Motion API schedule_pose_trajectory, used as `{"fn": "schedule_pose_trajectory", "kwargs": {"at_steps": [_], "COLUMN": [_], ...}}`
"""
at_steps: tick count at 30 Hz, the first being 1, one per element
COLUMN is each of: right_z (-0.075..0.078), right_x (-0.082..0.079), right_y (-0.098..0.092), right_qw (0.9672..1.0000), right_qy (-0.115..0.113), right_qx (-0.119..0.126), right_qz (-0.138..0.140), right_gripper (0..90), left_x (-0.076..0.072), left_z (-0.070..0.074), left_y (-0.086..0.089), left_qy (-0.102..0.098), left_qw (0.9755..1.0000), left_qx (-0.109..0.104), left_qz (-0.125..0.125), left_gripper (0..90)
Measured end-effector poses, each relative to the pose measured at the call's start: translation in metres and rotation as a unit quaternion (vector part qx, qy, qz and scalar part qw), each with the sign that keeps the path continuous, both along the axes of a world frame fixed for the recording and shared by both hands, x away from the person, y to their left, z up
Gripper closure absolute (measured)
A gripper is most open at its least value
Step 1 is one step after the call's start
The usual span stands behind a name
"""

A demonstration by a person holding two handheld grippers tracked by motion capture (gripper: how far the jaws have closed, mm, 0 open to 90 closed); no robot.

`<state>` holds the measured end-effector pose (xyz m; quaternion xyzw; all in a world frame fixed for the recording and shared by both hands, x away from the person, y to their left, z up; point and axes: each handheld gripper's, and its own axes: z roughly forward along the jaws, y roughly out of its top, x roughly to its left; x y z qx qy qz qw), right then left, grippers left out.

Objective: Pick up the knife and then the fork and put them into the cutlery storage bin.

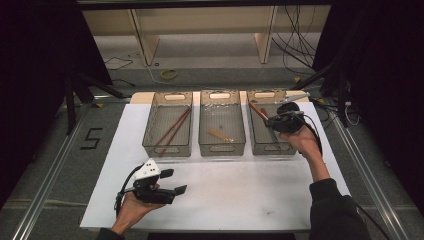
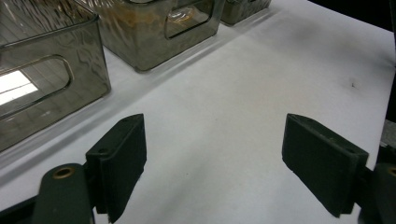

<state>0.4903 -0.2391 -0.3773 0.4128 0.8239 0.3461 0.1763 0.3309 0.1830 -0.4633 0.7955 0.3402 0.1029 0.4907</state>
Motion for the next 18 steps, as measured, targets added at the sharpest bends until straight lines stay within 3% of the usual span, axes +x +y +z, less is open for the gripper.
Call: {"fn": "schedule_pose_trajectory", "kwargs": {"at_steps": [18], "right_z": [-0.008], "right_x": [0.041], "right_y": [0.002], "right_qw": [0.9973], "right_qy": [0.031], "right_qx": [-0.01], "right_qz": [-0.066], "right_gripper": [81.4], "left_x": [0.0], "left_z": [-0.002], "left_y": [0.004], "left_qy": [0.001], "left_qw": [1.0], "left_qx": [-0.005], "left_qz": [0.001], "left_gripper": [20.2]}}
